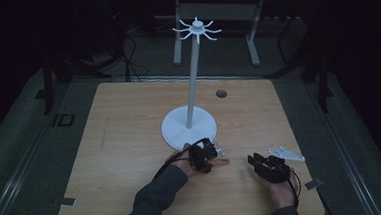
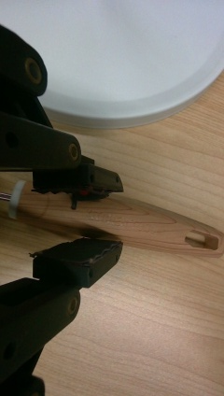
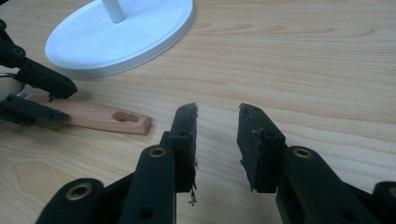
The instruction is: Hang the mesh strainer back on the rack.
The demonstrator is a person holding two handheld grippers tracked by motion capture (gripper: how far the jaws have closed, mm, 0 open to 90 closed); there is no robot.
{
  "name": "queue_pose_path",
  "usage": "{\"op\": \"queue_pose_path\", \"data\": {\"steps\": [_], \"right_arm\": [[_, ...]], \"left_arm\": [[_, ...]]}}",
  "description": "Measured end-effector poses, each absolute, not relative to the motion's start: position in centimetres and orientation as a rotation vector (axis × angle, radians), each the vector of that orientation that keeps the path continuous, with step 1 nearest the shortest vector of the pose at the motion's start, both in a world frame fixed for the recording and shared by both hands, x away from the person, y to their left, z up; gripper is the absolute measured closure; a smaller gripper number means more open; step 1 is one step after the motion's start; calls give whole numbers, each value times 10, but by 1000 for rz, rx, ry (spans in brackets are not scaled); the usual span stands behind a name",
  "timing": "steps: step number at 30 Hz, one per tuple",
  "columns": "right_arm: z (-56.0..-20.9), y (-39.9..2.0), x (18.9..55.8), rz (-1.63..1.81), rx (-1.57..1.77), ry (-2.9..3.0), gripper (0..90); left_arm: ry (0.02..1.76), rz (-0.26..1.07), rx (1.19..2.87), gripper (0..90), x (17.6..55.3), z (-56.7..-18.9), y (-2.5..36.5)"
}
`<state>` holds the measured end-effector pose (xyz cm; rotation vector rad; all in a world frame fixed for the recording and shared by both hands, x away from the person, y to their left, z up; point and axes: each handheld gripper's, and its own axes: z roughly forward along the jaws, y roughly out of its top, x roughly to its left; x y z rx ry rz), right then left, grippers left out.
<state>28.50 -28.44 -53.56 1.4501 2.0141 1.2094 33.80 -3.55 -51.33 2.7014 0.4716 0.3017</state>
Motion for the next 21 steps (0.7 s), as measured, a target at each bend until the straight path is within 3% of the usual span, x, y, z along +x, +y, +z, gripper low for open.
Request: {"op": "queue_pose_path", "data": {"steps": [21], "right_arm": [[-537,-283,286,1205,1449,2029,667]], "left_arm": [[558,264,2786,668,348,-519,-30]]}}
